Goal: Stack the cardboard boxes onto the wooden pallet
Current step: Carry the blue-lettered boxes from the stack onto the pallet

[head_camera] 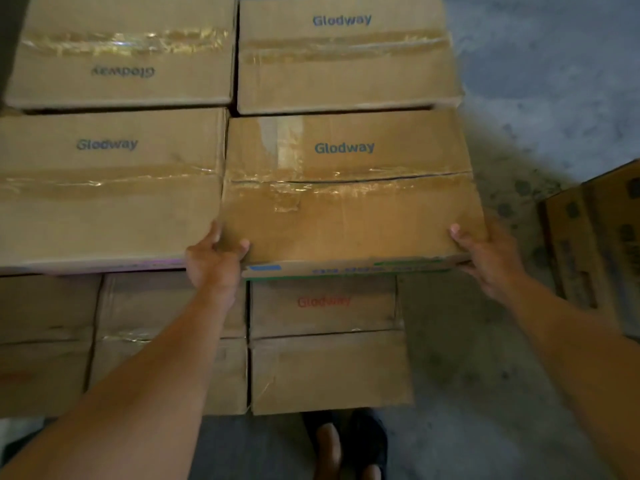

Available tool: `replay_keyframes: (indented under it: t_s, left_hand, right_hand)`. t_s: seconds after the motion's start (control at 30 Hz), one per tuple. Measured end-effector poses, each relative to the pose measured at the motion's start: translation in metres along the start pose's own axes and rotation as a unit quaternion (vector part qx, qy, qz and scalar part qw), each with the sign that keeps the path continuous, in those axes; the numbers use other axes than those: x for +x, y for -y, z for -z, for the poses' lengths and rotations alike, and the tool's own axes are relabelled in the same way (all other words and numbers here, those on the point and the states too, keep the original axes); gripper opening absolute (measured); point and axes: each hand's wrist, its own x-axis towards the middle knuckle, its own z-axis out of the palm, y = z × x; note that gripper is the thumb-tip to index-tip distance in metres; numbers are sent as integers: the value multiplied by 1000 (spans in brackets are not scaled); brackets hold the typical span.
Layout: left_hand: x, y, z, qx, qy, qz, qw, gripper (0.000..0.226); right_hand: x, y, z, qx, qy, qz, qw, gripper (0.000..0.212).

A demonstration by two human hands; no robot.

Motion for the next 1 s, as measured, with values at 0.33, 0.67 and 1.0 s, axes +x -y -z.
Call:
replay_keyframes:
  t_s: [0.33, 0.67, 1.0]
  left_hand:
    - [-2, 5, -12, 186, -102, -38, 976, 87]
    - [-21, 0, -1, 281, -87, -87, 952, 73]
    - [-148, -62, 47, 365, 26, -302, 881, 51]
  right_hand:
    - [15, -4, -8, -95, -22, 16, 995, 55]
    - [-8, 6, -3, -294, -7, 8, 956, 82]
    - [-134, 48, 62, -422, -7, 91, 902, 81]
